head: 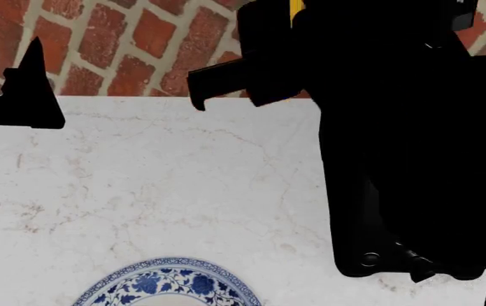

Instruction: Place the toasted item on a plate.

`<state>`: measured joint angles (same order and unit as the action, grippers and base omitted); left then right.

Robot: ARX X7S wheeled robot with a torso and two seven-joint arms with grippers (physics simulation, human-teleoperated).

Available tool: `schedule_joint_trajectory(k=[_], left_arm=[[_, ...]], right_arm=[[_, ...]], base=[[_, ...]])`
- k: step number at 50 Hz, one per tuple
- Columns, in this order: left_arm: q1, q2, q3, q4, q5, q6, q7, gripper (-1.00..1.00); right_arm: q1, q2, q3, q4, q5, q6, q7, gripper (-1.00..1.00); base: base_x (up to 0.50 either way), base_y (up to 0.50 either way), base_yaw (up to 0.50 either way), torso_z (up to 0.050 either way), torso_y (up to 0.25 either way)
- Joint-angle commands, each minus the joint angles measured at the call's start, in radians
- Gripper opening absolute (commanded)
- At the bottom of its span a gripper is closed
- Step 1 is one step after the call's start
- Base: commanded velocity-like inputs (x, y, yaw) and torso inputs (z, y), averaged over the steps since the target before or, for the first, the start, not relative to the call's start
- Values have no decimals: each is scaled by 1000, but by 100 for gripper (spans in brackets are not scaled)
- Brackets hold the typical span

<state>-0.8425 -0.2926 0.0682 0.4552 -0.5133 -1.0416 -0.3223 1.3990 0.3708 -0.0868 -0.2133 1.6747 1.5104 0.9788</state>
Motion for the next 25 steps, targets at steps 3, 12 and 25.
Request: schedule_joint_trajectory(k=[3, 12, 25], left_arm=[[5, -5, -5, 9, -7, -2, -8, 100], [13, -10, -11, 13, -12, 0, -11, 100], [18, -13, -12, 17, -19, -1, -17, 100]], right_arm=[[-39, 34, -79, -108, 299, -75, 187, -100], [-75, 57, -138, -215, 434, -151, 273, -100], [-159, 83, -192, -394, 572, -276, 372, -100]], base=[[0, 0, 0, 0, 0], [0, 0, 0, 0, 0], [0, 0, 0, 0, 0]])
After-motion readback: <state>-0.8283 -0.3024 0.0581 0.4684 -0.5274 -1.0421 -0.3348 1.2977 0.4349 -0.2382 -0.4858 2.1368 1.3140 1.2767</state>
